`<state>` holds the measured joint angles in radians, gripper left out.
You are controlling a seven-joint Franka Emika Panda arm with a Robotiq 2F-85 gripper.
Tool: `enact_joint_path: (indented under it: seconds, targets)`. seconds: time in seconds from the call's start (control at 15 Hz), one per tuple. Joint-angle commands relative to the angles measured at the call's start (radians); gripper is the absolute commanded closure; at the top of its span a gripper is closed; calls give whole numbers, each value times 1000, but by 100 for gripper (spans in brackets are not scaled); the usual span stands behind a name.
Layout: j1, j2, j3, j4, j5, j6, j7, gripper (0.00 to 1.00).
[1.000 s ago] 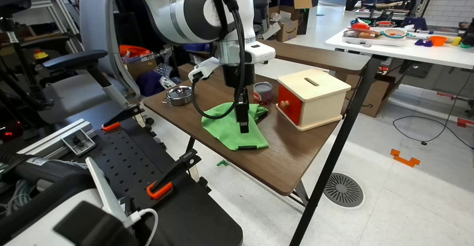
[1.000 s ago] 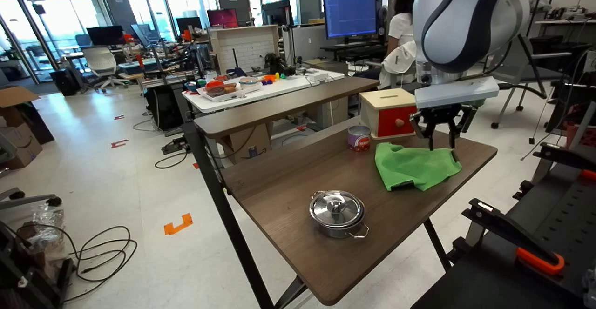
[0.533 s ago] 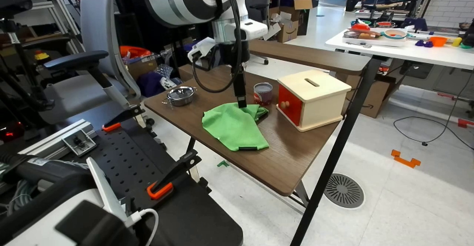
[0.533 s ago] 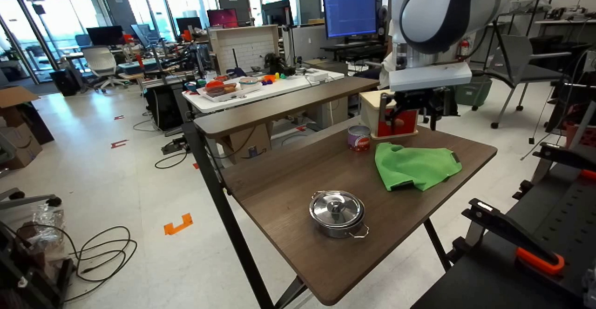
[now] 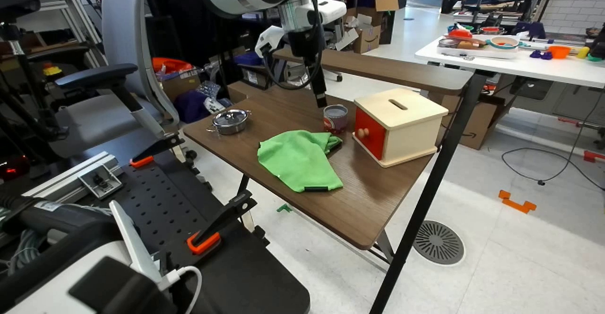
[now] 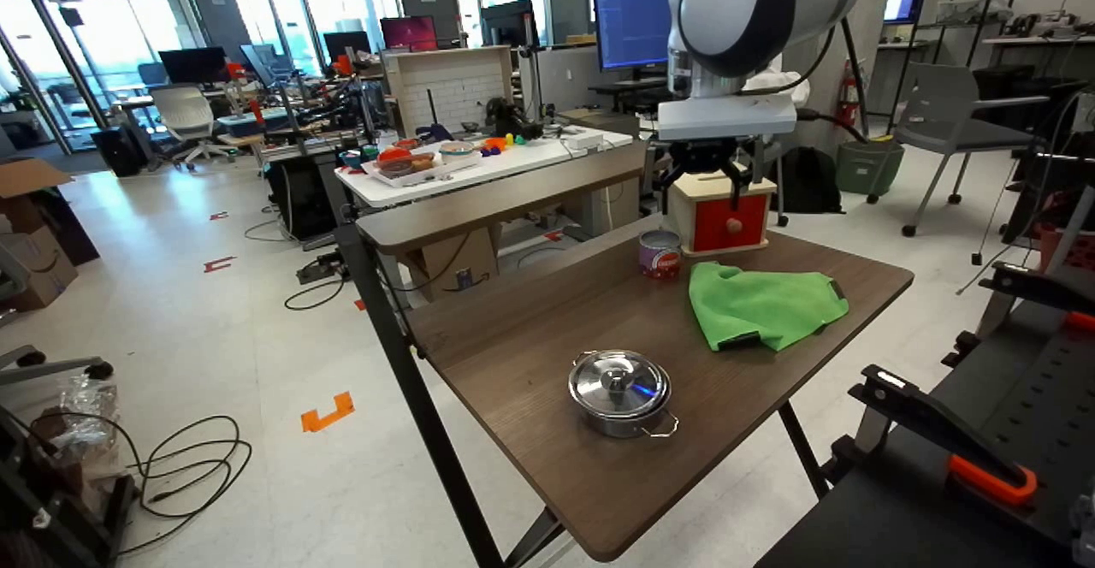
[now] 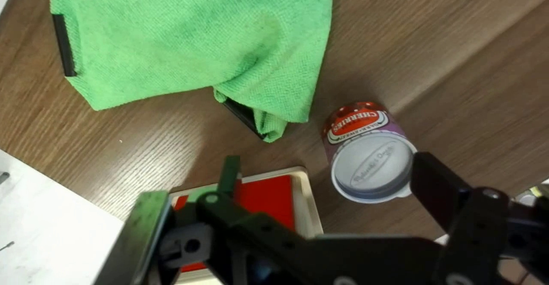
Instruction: Fold the green towel, move the grey tin to the left, remove the lid from the silver pot
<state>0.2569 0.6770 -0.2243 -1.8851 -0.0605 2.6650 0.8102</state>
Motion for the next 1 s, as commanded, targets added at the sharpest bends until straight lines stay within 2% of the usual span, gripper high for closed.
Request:
enact_joint_path:
  seconds: [0.0,0.53,0.93]
  targets:
    - [-13,78,8,116,-4,-48,-9,0]
    - [-46,224,11,322,2,-132,-28,0]
    - [-63,307,42,427,27,-126,-35,0]
